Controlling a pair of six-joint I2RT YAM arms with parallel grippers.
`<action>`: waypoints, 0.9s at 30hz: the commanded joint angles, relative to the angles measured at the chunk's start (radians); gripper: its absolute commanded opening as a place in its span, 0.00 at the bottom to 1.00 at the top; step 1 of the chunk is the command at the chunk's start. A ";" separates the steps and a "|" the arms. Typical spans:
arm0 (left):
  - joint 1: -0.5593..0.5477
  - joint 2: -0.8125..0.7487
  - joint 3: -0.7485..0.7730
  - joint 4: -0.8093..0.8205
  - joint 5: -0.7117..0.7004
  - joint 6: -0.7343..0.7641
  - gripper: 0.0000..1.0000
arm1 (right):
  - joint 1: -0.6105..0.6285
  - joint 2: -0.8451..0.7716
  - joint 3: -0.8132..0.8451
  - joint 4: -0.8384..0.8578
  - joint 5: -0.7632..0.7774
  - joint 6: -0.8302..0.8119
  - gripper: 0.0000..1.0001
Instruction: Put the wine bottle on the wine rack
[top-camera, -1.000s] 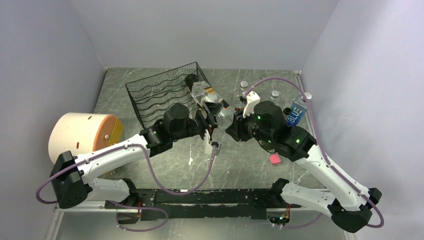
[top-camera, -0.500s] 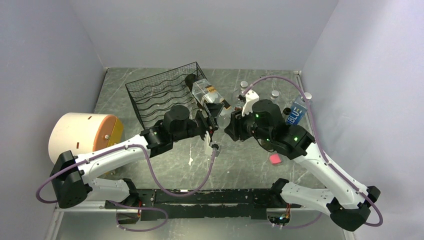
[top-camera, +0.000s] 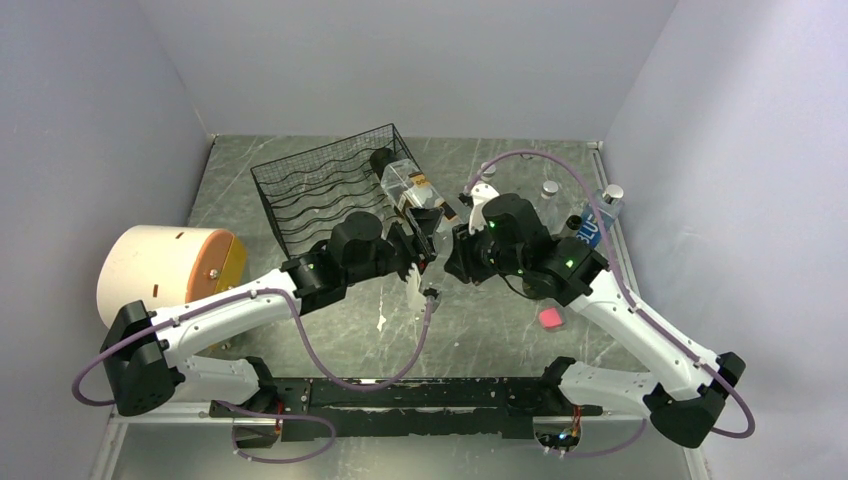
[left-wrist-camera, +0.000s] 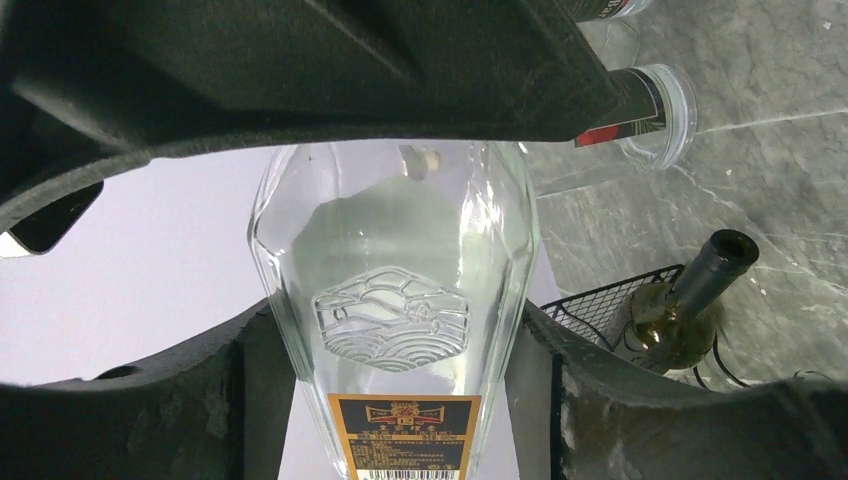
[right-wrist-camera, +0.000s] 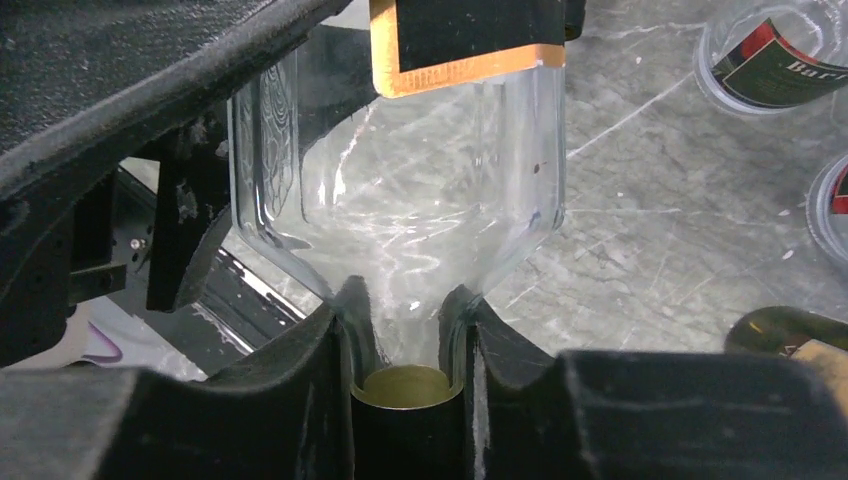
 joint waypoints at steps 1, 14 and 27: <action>-0.045 -0.046 0.078 0.208 0.089 -0.012 0.16 | -0.011 0.008 0.003 0.077 0.072 -0.013 0.00; -0.045 -0.059 -0.009 0.305 0.029 -0.081 0.99 | -0.011 -0.061 -0.019 0.159 0.096 -0.046 0.00; -0.045 -0.141 -0.087 0.317 -0.052 -0.320 0.99 | -0.012 -0.095 -0.051 0.216 0.168 -0.006 0.00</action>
